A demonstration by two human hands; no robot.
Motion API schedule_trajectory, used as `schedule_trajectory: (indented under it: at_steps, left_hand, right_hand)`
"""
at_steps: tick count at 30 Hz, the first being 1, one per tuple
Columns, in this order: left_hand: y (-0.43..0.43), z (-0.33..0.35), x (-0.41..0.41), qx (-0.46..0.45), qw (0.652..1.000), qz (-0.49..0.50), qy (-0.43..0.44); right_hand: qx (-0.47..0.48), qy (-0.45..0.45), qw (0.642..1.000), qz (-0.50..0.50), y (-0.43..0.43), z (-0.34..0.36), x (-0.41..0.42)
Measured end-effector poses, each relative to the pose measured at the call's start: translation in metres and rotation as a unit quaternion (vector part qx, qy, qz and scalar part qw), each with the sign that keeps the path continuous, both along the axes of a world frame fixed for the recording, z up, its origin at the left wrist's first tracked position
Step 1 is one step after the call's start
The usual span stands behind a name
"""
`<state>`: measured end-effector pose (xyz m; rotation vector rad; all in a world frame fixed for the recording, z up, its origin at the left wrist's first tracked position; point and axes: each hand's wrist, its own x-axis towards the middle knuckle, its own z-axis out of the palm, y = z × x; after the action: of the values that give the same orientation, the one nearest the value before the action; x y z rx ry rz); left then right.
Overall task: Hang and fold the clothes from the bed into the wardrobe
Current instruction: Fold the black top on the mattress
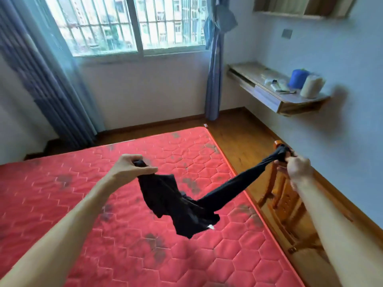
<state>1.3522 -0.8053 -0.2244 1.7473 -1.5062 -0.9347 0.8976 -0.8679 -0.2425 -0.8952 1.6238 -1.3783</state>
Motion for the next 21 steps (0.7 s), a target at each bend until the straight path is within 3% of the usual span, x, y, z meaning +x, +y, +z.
schedule_trajectory:
  at_steps: [6, 10, 15, 18, 21]
  left_hand:
    - [0.051, 0.074, 0.062, -0.083, 0.977, 0.087, 0.174]
    - [0.06, 0.122, 0.054, -0.12, 0.963, 0.05, 0.237]
    - [0.064, 0.167, 0.006, -0.155, 0.956, -0.002, 0.248]
    - [0.066, 0.182, -0.019, -0.177, 0.955, -0.022, 0.237]
    - [0.068, 0.192, -0.038, -0.181, 0.96, -0.032, 0.212]
  right_hand:
    - [-0.08, -0.084, 0.989, -0.087, 0.035, 0.087, -0.005]
    - [-0.045, 0.008, 0.999, 0.015, 0.044, 0.11, 0.012]
    - [-0.05, 0.089, 0.981, 0.163, 0.047, 0.113, 0.058]
    - [-0.106, 0.188, 0.924, 0.317, 0.077, 0.124, 0.114]
    - [-0.284, 0.307, 0.821, 0.389, 0.107, 0.127, 0.176]
